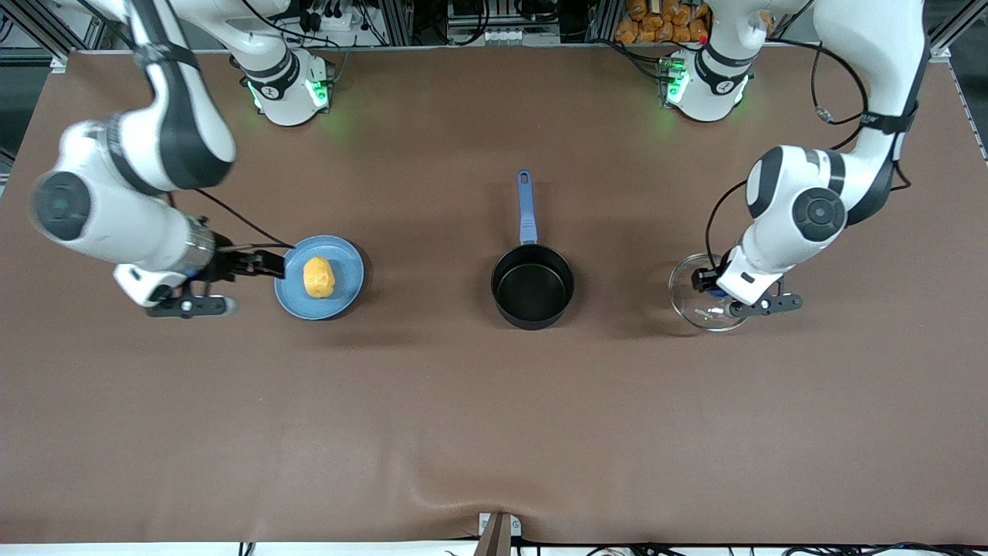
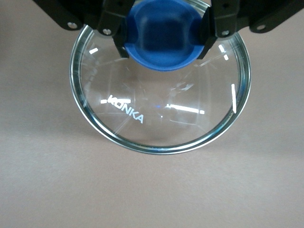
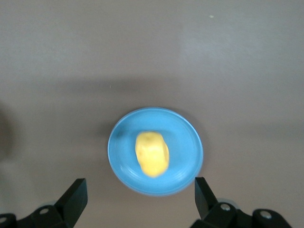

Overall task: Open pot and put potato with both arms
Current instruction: 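Lower the lid onto the table while the right gripper grasps the potato, then lift the potato with the right gripper while the left gripper withdraws, then lower the potato into the saucepan and open the right gripper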

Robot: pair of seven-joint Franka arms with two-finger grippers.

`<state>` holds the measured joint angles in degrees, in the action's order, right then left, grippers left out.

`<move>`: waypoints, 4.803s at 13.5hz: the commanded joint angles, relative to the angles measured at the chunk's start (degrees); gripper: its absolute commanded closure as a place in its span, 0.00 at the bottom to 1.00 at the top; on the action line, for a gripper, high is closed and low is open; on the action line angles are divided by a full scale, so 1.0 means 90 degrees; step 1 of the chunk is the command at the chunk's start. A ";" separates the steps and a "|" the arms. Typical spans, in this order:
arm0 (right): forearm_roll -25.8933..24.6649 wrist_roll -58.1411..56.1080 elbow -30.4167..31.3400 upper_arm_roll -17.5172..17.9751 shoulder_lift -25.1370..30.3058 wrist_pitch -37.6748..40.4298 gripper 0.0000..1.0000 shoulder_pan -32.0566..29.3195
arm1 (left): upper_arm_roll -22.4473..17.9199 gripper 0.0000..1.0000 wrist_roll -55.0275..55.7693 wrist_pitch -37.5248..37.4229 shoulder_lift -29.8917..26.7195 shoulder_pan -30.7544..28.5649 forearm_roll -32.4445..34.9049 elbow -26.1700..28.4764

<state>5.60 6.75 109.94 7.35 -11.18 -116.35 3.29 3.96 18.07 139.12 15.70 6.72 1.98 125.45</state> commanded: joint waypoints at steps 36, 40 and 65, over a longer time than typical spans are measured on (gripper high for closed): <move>0.0042 0.1600 -0.1390 -0.0006 -0.1265 -0.0024 1.00 0.1399 | 0.0009 0.00 -0.0680 -0.5848 -0.1412 -0.0375 -0.0308 -0.4300; 0.0013 0.3483 -0.3665 -0.0006 -0.2699 0.0008 1.00 0.2697 | -0.0001 0.00 -0.0689 -0.5848 -0.1402 -0.0483 -0.0328 -0.4388; -0.0495 0.4699 -0.4804 -0.0075 -0.4910 -0.1447 1.00 0.4488 | -0.0284 0.00 -0.0934 -0.5975 -0.1539 -0.0004 -0.0377 -0.4212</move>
<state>2.68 47.18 68.50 7.24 -53.82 -129.34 42.75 2.07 11.09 86.04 2.50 6.57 -0.45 87.30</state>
